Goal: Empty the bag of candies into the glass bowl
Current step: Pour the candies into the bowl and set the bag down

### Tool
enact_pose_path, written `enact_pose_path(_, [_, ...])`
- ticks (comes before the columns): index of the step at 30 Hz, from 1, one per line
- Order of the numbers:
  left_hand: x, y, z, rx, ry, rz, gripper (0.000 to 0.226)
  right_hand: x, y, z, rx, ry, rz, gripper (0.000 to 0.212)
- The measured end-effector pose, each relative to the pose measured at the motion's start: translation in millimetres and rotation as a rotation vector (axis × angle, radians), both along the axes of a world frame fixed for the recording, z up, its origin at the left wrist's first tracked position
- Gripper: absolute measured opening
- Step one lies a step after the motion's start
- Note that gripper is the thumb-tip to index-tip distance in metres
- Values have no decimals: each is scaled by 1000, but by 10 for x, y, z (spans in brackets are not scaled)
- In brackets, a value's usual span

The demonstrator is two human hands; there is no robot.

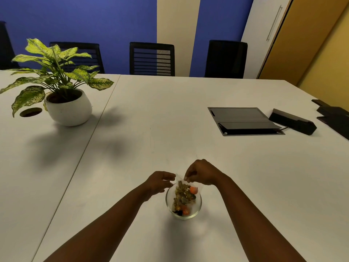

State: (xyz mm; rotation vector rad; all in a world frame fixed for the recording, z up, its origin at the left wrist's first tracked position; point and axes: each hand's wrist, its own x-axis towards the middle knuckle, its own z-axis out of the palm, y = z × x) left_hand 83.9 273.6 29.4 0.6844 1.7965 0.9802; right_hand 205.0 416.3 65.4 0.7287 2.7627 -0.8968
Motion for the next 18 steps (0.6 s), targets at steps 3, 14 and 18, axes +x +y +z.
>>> enact_pose_path(3, [9, 6, 10, 13, 12, -48, 45, -19, -3, 116, -10, 51, 4, 20])
enact_pose_path(14, [14, 19, -9, 193, 105, 93, 3, -61, 51, 340, 37, 211, 13, 16])
enact_pose_path(18, [-27, -17, -12, 263, 122, 184, 19, -91, 40, 288, 23, 286, -35, 30])
